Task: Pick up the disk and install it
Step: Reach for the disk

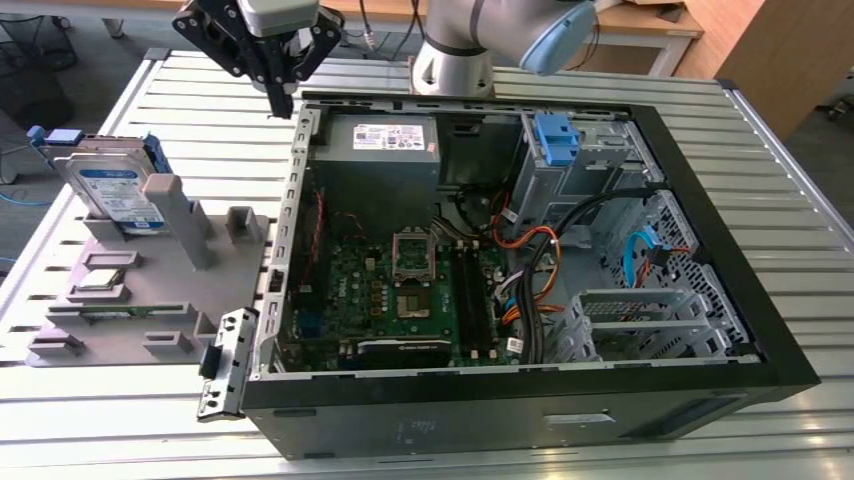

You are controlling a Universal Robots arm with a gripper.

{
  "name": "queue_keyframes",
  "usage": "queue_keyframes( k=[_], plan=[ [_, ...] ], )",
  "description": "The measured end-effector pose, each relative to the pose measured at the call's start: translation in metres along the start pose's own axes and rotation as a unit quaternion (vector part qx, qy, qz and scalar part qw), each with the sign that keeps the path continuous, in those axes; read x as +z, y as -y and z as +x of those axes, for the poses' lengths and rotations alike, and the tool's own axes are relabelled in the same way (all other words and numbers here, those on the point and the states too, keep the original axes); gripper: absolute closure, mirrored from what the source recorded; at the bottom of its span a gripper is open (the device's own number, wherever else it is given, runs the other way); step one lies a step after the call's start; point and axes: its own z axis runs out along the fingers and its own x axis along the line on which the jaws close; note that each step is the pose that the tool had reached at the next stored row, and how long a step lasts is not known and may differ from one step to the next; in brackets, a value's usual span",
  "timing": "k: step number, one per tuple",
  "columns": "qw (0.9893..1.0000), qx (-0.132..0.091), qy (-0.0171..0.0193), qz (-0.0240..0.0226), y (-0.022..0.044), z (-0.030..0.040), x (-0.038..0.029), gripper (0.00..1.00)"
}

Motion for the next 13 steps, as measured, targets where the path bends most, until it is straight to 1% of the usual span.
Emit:
queue_keyframes(
  k=[13],
  plan=[
    [1.0, 0.0, 0.0, -0.0001, 0.0005, 0.0063, -0.0002, 0.89]
  ],
)
